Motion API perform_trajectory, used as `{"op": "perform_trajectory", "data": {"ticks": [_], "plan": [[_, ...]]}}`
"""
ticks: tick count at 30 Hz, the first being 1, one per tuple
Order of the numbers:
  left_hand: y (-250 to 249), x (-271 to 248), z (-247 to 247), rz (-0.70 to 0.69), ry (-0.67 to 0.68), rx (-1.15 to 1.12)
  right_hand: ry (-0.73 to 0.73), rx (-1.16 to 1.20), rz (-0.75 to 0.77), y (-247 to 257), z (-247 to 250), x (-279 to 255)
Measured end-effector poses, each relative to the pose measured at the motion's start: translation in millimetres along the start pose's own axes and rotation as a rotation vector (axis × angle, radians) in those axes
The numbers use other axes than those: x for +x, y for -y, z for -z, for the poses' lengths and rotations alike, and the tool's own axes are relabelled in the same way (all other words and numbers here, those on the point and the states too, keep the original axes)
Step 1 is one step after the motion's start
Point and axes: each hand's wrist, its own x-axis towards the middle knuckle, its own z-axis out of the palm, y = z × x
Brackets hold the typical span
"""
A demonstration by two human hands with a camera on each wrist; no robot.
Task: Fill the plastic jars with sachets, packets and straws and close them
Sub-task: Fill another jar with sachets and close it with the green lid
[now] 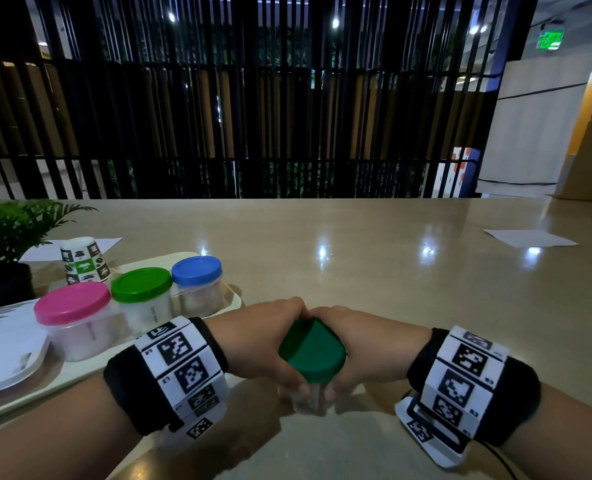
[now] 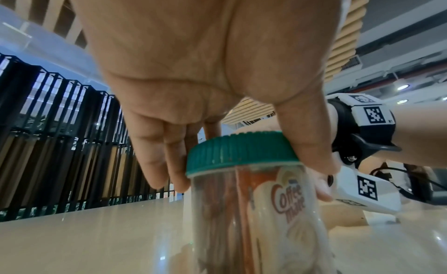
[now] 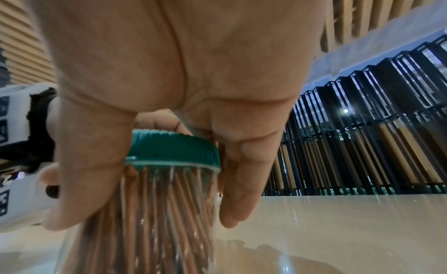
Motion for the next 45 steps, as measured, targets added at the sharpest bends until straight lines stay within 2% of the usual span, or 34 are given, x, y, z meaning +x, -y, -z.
{"op": "perform_trajectory", "data": {"ticks": [3, 7, 11, 15, 17, 20, 24, 28, 30, 35, 42, 45], "plan": [[-3, 2, 3, 0.014, 0.043, 0.023, 0.011, 0.023, -0.025, -4, -4, 4], [-8, 9, -5, 0.051, 0.040, -0.080, 0.000, 0.021, -0.036, -7, -7, 5], [-3, 11, -8, 0.074, -0.045, -0.174, -0.055, 0.145, -0.037, -14, -5, 4], [7, 10, 3, 0.048, -0.199, -0.472, -0.100, 0.356, 0.003, -21, -4, 1], [8, 10, 5, 0.016, -0.195, -0.557, -0.122, 0.410, 0.018, -22, -6, 1], [10, 9, 2, -0.023, -0.129, -0.609, -0.186, 0.302, 0.000, -18, -4, -1], [17, 4, 6, -0.079, -0.034, -0.539, -0.217, 0.128, 0.011, -8, 0, -8], [22, -3, 14, -0.170, 0.028, -0.334, -0.147, 0.082, 0.000, -7, 5, -10], [21, -4, 14, -0.182, 0.020, -0.326, -0.131, 0.095, -0.006, -8, 6, -10], [4, -3, 14, -0.015, -0.100, -0.288, -0.163, 0.054, -0.008, -3, 8, -9], [8, -8, 14, -0.142, -0.060, -0.246, -0.097, 0.116, 0.012, -7, 9, -8], [11, -8, 12, -0.140, -0.040, -0.309, -0.092, 0.142, 0.006, -7, 8, -6]]}}
